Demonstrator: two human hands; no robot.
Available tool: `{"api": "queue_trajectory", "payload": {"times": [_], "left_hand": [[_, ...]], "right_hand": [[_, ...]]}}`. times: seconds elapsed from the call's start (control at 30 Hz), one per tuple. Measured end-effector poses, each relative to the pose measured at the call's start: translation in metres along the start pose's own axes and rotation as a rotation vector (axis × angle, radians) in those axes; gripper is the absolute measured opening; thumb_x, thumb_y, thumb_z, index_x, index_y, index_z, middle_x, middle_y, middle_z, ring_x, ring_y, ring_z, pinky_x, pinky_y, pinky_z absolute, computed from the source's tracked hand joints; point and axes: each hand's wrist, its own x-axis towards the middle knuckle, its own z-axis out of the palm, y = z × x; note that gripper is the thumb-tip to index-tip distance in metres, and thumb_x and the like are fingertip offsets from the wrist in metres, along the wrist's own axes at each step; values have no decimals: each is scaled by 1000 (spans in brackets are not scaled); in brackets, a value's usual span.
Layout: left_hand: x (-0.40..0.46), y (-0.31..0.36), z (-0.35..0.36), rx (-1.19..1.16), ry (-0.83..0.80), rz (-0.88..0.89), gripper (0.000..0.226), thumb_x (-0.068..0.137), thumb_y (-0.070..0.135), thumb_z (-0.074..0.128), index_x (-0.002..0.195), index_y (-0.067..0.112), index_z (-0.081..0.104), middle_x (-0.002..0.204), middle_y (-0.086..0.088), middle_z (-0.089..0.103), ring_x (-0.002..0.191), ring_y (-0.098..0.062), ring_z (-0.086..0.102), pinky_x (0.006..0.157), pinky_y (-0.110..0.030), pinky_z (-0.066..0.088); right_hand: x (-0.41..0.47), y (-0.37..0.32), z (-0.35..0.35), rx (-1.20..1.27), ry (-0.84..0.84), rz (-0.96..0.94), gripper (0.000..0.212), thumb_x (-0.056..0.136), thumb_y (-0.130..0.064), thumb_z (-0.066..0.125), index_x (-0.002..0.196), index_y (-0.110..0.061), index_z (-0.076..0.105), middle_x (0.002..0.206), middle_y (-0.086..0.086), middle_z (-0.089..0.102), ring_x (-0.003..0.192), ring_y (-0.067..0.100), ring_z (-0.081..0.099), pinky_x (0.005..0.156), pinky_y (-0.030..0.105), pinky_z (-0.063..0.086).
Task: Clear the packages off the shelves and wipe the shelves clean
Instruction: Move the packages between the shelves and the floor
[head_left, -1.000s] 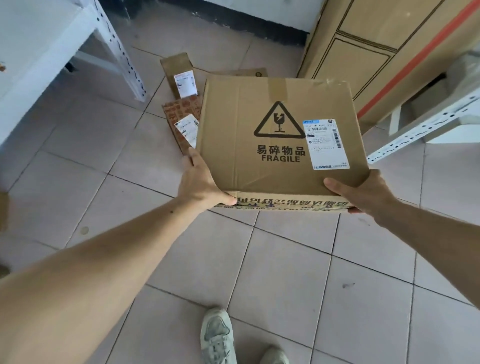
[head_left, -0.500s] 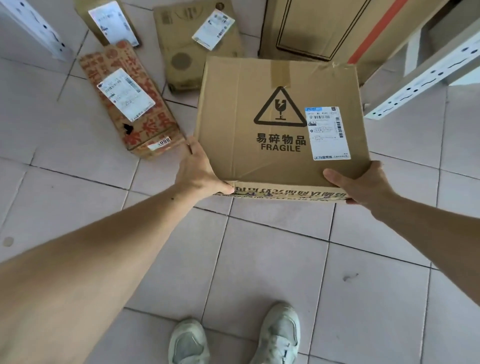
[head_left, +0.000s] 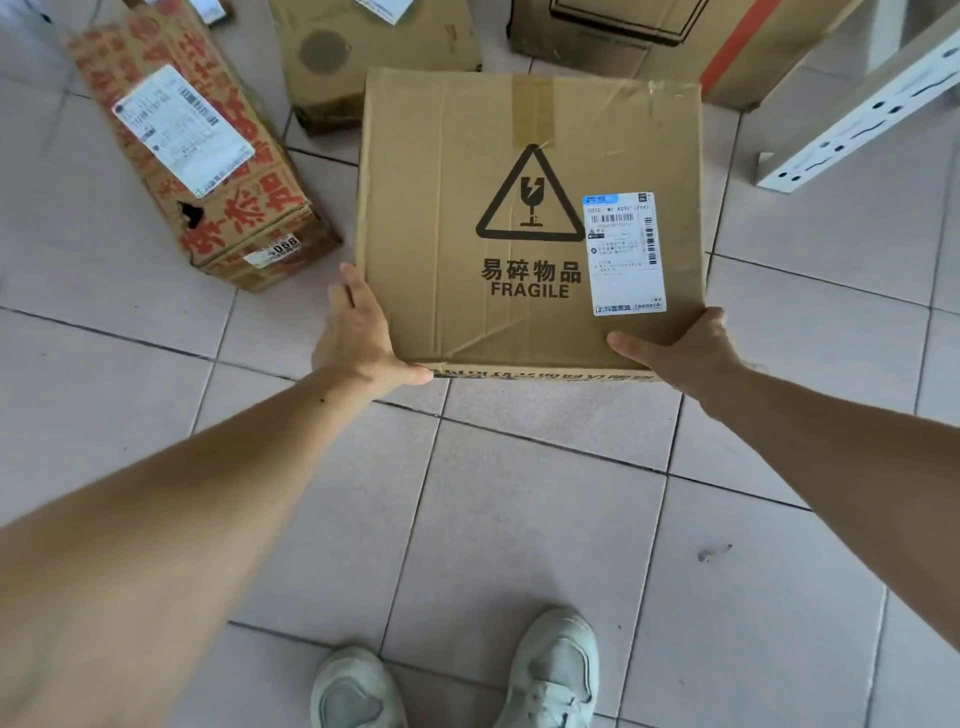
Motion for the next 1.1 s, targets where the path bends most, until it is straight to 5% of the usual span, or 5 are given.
{"api": "queue_trajectory", "payload": {"times": [0.2,0.33,0.43,0.6,1.1], "left_hand": [[-4,4,-18,151,-123,-47,134,70,40,86,152,3,-14,155,-15,20,137,-34,38,103,-48,40],[-19,11,-45,236,-183,-18,99,72,47,83,144,4,31,139,-14,40,125,-33,48,97,-44,45],[-36,14,-70,282,-245,64,68,78,50,76,127,10,51,129,-9,45,117,-28,51,94,-42,48],[-65,11,-125,191,-264,91,56,83,51,70,122,13,55,119,-2,61,109,-24,58,93,-41,50],[-194,-81,-279,12,-173,-9,39,85,44,68,113,19,57,115,2,65,105,-20,60,93,-39,50]], "right_hand": [[-7,-17,-13,-165,-71,53,109,72,-51,83,147,0,23,136,15,48,125,33,49,105,43,45],[-34,-39,-39,-387,-162,80,83,80,-42,79,142,-3,38,115,12,51,99,28,50,70,33,43],[-60,-61,-57,-611,-209,-55,62,85,-42,72,131,-5,51,116,11,57,98,25,53,73,31,44],[-111,-115,-72,-741,-200,-239,46,88,-41,69,122,-13,57,129,6,58,115,26,54,92,35,47],[-304,-281,-36,-1162,-218,-805,32,95,-31,56,125,-17,56,126,4,59,117,28,56,84,39,47]]}}
